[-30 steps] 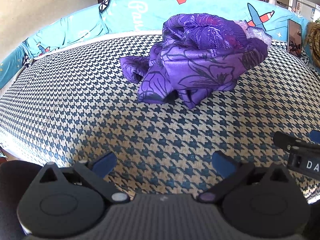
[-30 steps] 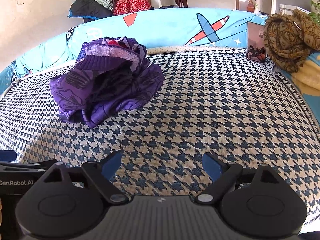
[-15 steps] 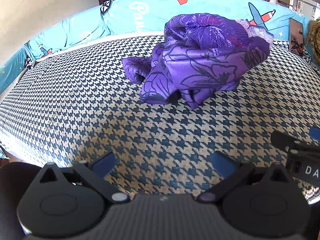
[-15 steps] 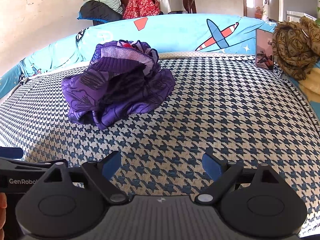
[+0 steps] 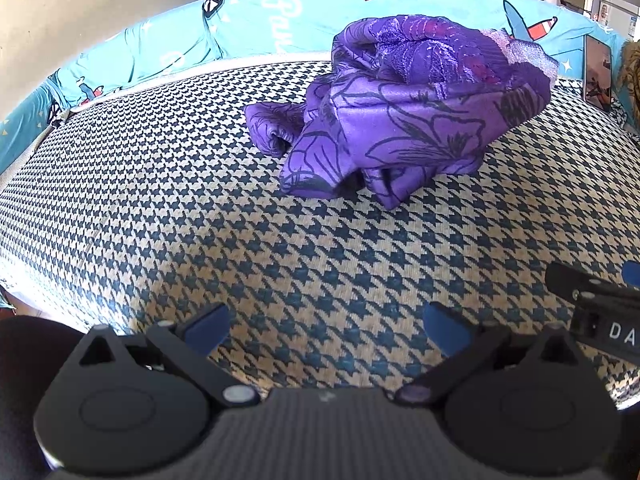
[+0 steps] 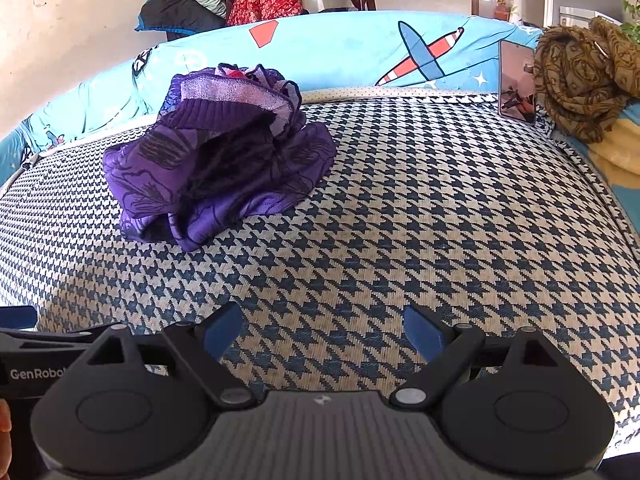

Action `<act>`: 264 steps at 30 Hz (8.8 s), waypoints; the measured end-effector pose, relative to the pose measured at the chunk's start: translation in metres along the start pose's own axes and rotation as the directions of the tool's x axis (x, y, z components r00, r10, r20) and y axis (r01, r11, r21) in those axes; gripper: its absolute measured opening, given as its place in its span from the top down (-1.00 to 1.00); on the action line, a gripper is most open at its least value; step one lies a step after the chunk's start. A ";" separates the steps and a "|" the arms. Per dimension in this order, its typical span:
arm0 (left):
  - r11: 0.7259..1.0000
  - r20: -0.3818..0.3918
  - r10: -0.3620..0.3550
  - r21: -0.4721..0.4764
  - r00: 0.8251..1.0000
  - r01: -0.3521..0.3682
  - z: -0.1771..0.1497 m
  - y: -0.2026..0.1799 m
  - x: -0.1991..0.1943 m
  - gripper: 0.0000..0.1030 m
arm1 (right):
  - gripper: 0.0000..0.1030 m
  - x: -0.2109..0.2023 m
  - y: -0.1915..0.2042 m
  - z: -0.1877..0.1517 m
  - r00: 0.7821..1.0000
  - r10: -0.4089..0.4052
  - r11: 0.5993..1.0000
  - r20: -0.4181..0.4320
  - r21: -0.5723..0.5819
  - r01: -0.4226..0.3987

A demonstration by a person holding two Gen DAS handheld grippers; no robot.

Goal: Fold clothes

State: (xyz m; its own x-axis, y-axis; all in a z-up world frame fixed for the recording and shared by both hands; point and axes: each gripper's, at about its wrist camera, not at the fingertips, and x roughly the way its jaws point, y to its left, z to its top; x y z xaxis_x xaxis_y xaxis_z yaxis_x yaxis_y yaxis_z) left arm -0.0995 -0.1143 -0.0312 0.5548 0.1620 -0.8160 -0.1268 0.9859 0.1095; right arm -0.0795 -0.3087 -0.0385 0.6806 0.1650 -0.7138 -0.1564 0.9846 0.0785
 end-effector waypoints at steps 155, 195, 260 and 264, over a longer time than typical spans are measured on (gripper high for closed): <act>1.000 -0.003 0.005 -0.016 1.000 -0.005 0.058 0.035 0.071 -1.00 | -0.58 0.061 0.036 0.088 0.990 0.036 0.999 -0.137 0.019 -0.034; 0.999 -0.035 -0.021 -0.036 0.999 0.020 0.060 0.036 0.075 -1.00 | -0.59 0.069 0.047 0.082 0.986 0.045 0.998 -0.162 -0.043 -0.052; 0.994 -0.048 -0.106 0.002 0.993 0.106 0.062 0.021 0.071 -1.00 | -0.59 0.071 0.033 0.090 0.989 -0.024 1.000 -0.147 0.010 0.025; 0.995 -0.045 -0.103 -0.002 0.994 0.103 0.062 0.023 0.070 -1.00 | -0.59 0.072 0.034 0.089 0.989 -0.017 1.000 -0.148 0.006 0.018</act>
State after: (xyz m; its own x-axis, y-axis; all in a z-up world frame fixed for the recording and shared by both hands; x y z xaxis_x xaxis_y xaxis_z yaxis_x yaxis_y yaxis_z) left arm -0.0123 -0.0774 -0.0508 0.5275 0.0577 -0.8476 -0.0703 0.9972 0.0241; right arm 0.0282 -0.2577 -0.0253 0.5696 0.1377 -0.8103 -0.1397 0.9877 0.0696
